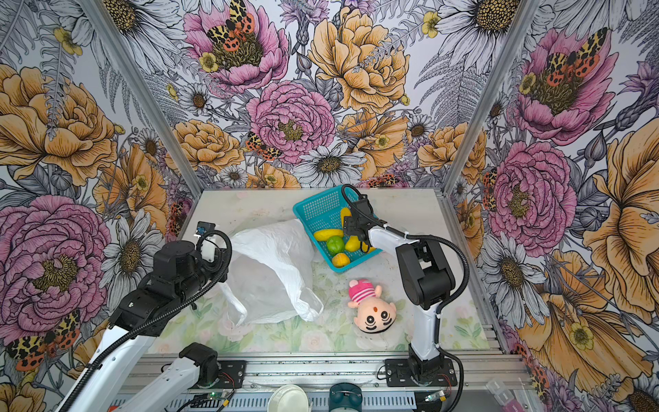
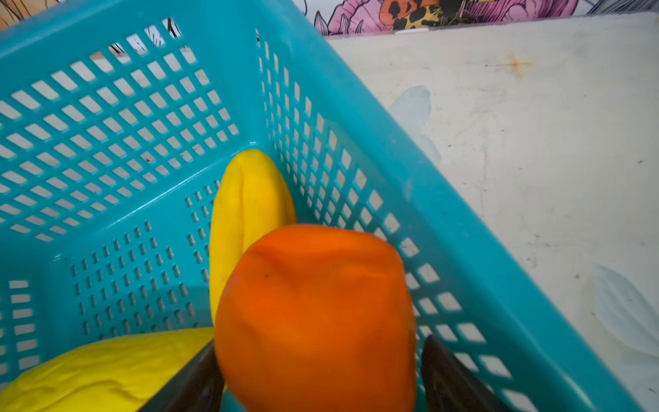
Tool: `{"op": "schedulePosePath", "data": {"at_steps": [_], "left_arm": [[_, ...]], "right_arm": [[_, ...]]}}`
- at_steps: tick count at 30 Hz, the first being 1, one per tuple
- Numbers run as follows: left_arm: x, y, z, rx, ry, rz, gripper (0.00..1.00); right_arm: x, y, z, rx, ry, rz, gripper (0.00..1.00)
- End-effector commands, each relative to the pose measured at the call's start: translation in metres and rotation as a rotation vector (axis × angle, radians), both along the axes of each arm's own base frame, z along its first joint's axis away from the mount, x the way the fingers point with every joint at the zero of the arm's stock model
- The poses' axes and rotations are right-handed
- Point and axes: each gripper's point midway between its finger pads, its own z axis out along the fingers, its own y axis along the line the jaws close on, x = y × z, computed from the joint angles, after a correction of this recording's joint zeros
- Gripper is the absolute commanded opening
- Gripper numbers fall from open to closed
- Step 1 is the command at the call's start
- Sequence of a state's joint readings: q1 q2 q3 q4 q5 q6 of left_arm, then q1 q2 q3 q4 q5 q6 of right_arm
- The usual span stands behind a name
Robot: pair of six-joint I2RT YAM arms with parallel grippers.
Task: Untie the knot of the plastic bag and take out the fruit
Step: 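Lower the orange fruit into the basket and open the right gripper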
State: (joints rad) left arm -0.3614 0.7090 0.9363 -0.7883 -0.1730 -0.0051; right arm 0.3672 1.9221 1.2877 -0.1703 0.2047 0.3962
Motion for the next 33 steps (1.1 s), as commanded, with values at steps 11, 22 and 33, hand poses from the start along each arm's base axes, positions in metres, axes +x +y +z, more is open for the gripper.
{"op": "schedulePosePath", "data": {"at_steps": [11, 22, 33], "left_arm": [[0.002, 0.003, -0.004, -0.008, 0.012, 0.022, 0.0], [0.001, 0.003, -0.005, -0.006, 0.012, 0.02, 0.0], [0.002, 0.003, -0.006, -0.007, 0.017, 0.023, 0.0]], "right_arm": [[-0.029, 0.008, 0.09, 0.047, -0.253, 0.018, 0.77], [0.01, 0.012, 0.033, -0.011, -0.092, -0.011, 0.54], [0.026, 0.004, -0.004, -0.044, -0.011, -0.033, 0.57]]}}
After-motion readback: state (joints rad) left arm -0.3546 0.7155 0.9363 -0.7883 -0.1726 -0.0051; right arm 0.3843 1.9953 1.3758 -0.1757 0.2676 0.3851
